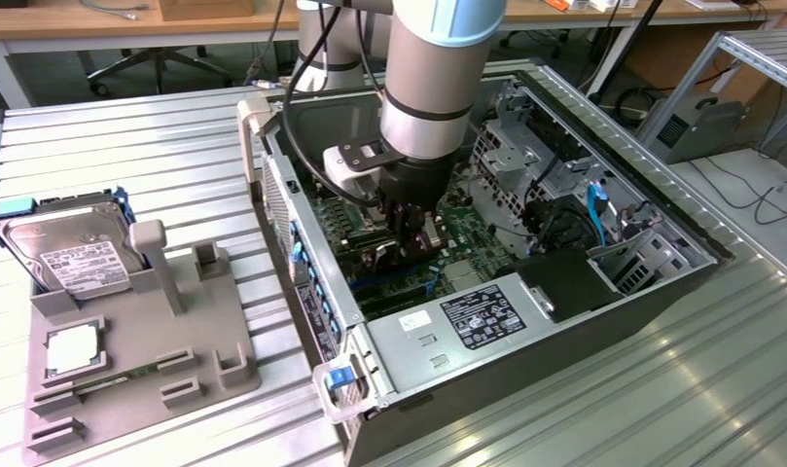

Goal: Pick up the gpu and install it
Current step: 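Insert the gpu into the slot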

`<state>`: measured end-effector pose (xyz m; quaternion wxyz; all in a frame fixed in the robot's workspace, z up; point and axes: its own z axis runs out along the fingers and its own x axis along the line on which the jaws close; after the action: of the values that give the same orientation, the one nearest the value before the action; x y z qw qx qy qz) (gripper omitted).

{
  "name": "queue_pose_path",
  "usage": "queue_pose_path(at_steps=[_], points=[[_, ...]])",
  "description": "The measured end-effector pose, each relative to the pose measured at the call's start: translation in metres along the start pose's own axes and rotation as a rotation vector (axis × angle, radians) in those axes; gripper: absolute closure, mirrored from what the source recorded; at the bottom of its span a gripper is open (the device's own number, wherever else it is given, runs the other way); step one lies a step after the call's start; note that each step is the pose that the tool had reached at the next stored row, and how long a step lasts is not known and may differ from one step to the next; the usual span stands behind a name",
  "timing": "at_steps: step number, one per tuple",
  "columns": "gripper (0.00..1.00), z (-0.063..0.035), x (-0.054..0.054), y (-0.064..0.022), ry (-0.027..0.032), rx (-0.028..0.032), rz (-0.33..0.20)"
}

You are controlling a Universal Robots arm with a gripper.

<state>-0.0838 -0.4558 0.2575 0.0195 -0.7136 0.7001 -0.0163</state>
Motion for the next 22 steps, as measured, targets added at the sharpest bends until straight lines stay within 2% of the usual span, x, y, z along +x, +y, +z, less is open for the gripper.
queue_pose_path(at_steps=[22], points=[[0.73, 0.0000, 0.0000, 0.0000, -0.0007, 0.0025, -0.015]])
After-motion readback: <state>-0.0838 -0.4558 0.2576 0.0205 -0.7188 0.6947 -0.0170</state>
